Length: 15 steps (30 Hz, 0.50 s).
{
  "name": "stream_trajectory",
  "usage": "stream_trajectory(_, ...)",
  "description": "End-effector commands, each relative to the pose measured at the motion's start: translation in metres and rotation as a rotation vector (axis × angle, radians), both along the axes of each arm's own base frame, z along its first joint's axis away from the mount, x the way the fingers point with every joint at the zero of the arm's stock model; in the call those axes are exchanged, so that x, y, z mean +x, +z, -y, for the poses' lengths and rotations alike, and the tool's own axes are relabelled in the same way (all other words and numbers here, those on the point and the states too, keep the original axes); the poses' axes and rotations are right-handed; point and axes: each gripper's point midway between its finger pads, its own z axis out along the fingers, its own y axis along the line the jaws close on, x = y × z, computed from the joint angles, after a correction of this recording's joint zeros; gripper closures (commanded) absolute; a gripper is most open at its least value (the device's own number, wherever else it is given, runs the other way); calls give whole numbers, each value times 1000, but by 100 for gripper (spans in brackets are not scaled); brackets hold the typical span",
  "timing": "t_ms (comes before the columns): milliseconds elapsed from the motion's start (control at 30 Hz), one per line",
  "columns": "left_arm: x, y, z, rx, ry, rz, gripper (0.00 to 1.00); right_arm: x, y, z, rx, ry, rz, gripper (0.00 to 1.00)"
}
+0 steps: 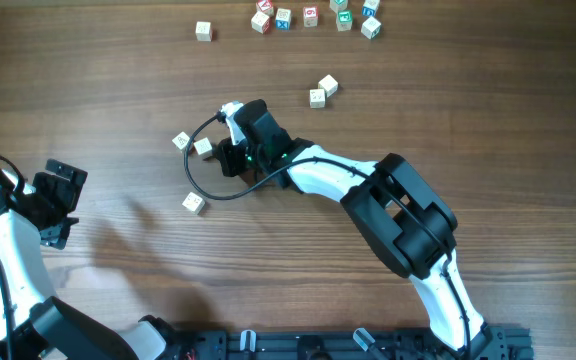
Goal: Form a circle
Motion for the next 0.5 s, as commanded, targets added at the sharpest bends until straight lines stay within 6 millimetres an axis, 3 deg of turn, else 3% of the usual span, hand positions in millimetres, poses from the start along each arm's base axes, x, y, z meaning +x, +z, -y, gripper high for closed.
stream_trajectory(0, -3, -4, -2, 0, 14, -16, 0, -5, -7, -4, 7, 18, -28, 96)
stream_trajectory(467, -3, -4, -2, 0, 14, -16, 0, -4, -9, -1, -6, 7, -32, 96)
